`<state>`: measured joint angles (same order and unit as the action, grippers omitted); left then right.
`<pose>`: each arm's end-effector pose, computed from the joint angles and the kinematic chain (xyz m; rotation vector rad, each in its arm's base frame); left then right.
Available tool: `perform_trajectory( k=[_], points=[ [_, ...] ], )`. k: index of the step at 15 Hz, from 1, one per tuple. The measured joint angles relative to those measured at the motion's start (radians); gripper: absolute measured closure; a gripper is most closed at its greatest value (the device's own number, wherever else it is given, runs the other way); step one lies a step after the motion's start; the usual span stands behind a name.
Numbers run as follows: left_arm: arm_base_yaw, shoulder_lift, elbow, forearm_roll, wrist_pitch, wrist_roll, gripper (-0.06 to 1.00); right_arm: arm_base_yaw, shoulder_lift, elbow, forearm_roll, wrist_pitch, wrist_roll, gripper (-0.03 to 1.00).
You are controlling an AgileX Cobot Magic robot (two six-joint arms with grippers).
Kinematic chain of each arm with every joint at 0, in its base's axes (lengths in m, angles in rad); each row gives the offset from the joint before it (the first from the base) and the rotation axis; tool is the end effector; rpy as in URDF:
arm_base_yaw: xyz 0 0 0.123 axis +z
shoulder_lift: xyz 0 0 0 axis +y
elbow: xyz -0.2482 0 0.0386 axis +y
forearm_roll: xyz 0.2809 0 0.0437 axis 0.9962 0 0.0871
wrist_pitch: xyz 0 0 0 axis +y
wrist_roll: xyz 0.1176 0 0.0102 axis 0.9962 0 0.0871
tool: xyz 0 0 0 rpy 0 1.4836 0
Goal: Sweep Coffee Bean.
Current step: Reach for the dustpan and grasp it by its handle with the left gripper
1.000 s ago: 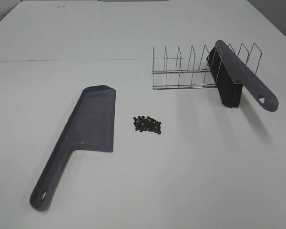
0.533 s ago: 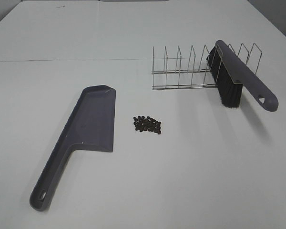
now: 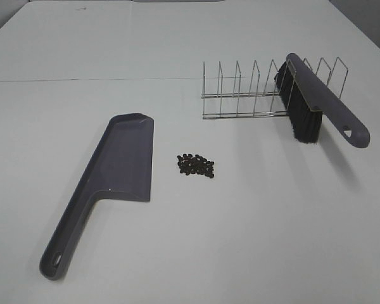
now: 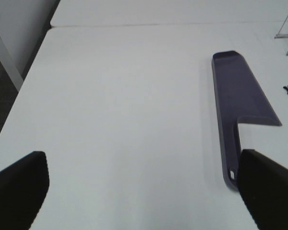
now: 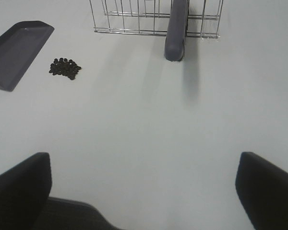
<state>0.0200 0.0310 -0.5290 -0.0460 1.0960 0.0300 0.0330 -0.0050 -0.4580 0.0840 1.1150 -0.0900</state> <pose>0.0820 -0.0032 0.2842 0.0135 2.0808 -0.0249 0.0826 0.0116 0.2620 -0.1359 2.1288 0.0687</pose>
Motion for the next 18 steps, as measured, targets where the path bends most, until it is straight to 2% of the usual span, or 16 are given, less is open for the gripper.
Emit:
perform_trajectory(
  k=[4,8,11,12,14,16,17,18],
  points=[
    [0.000,0.318,-0.097,-0.002,0.119,-0.004,-0.05,0.000,0.000,0.000,0.000,0.000,0.000,0.03],
    [0.000,0.585,-0.189,-0.053,0.122,-0.045,-0.05,0.000,0.000,0.000,0.000,0.000,0.000,0.03],
    [-0.002,0.761,-0.230,-0.055,0.127,-0.149,-0.05,0.000,0.000,0.000,0.000,0.000,0.000,0.03],
    [-0.027,0.820,-0.230,-0.050,0.127,-0.206,-0.05,0.000,0.000,0.000,0.000,0.000,0.000,0.03],
    [-0.175,0.927,-0.230,0.010,0.097,-0.326,-0.05,0.000,0.000,0.000,0.000,0.000,0.000,0.03],
    [-0.325,1.059,-0.230,0.109,0.015,-0.471,-0.05,0.000,0.000,0.000,0.000,0.000,0.000,0.03],
    [-0.350,1.099,-0.230,0.127,-0.012,-0.500,-0.05,0.000,0.000,0.000,0.000,0.000,0.000,0.03],
    [-0.406,1.174,-0.230,0.158,-0.063,-0.537,-0.05,0.000,0.000,0.000,0.000,0.000,0.000,0.03]
  ],
)
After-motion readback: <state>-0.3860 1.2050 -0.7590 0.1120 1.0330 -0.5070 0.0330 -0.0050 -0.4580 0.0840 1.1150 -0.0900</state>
